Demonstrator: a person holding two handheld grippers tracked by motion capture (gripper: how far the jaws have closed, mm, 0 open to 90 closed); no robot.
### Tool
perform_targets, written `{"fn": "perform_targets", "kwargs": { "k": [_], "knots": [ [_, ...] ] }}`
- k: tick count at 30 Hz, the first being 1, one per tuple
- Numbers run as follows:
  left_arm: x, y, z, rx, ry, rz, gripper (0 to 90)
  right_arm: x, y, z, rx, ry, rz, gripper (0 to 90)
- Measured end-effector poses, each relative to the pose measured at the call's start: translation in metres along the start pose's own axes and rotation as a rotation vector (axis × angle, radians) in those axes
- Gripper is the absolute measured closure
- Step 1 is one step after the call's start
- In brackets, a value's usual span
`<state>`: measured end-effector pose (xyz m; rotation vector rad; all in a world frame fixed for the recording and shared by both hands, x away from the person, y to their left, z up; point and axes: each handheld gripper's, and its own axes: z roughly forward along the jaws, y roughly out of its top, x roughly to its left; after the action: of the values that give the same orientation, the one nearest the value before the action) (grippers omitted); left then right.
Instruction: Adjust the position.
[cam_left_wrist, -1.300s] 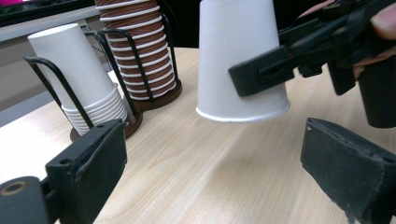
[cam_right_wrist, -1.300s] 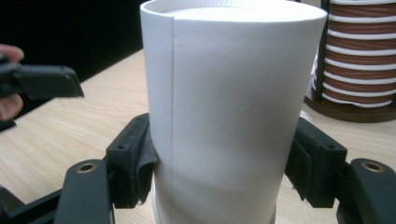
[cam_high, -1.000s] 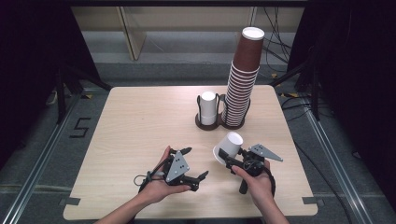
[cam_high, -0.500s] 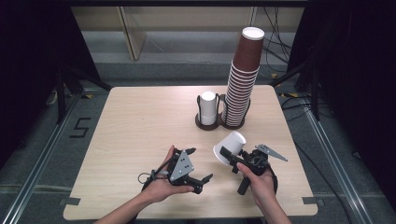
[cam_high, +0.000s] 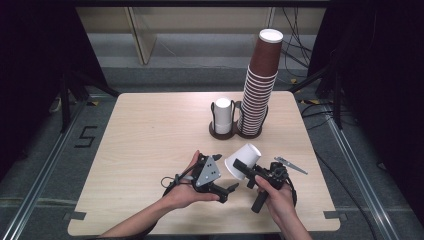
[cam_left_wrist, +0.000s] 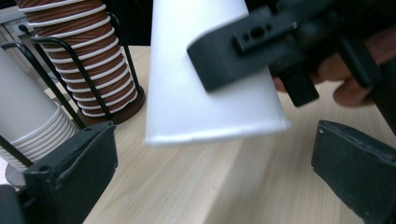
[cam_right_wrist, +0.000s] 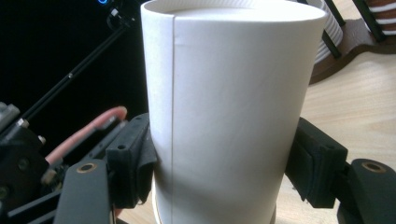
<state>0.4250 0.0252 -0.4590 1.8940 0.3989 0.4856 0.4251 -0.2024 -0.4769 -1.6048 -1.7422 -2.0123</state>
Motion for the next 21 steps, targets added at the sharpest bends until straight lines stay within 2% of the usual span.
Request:
{"fn": "perform_targets", "kwargs": {
  "k": [2, 3, 6, 8, 9, 10, 13, 14, 15, 16, 17, 18, 21],
  "knots": [
    [0.0, 0.002, 0.003, 0.007, -0.003, 0.001, 0.0, -0.001, 0.0, 0.001, 0.002, -0.018, 0.011, 32.2],
    [0.0, 0.003, 0.005, 0.013, -0.003, 0.006, 0.0, -0.002, -0.001, 0.001, 0.002, 0.0, 0.009, 32.2],
    [0.001, 0.005, 0.011, 0.015, -0.011, 0.005, 0.0, 0.0, -0.001, 0.001, 0.002, -0.006, 0.019, 32.3],
    [0.001, 0.005, 0.013, 0.009, -0.003, -0.004, 0.0, 0.001, 0.0, 0.0, -0.007, 0.002, 0.006, 32.4],
    [0.001, 0.006, 0.014, 0.009, -0.009, -0.003, 0.0, 0.003, -0.001, 0.0, -0.009, 0.001, 0.029, 32.5],
    [0.001, 0.006, 0.015, 0.006, -0.011, -0.012, 0.0, 0.002, 0.0, 0.0, -0.014, -0.008, 0.002, 32.5],
    [0.0, 0.006, 0.018, 0.015, -0.02, -0.008, 0.0, 0.002, -0.001, 0.001, -0.012, 0.013, 0.0, 32.6],
    [0.0, 0.006, 0.019, 0.016, -0.022, -0.013, 0.0, 0.003, -0.002, 0.001, -0.008, 0.001, 0.019, 32.6],
    [0.0, 0.005, 0.021, 0.017, -0.024, -0.014, 0.0, 0.003, -0.002, 0.001, 0.0, 0.011, 0.02, 32.6],
    [0.0, 0.005, 0.022, 0.016, -0.026, -0.021, 0.1, 0.003, -0.002, 0.001, -0.006, 0.007, -0.004, 32.6],
    [-0.001, 0.004, 0.024, 0.018, -0.022, -0.025, 0.3, 0.005, -0.003, 0.001, 0.003, 0.022, 0.041, 32.6],
    [0.0, 0.003, 0.025, 0.021, -0.018, -0.026, 1.3, 0.005, -0.003, 0.002, -0.014, 0.008, 0.002, 32.6],
    [-0.001, 0.0, 0.028, 0.013, -0.01, -0.047, 3.2, 0.005, -0.004, 0.003, -0.011, 0.019, 0.003, 32.6]
  ]
}}
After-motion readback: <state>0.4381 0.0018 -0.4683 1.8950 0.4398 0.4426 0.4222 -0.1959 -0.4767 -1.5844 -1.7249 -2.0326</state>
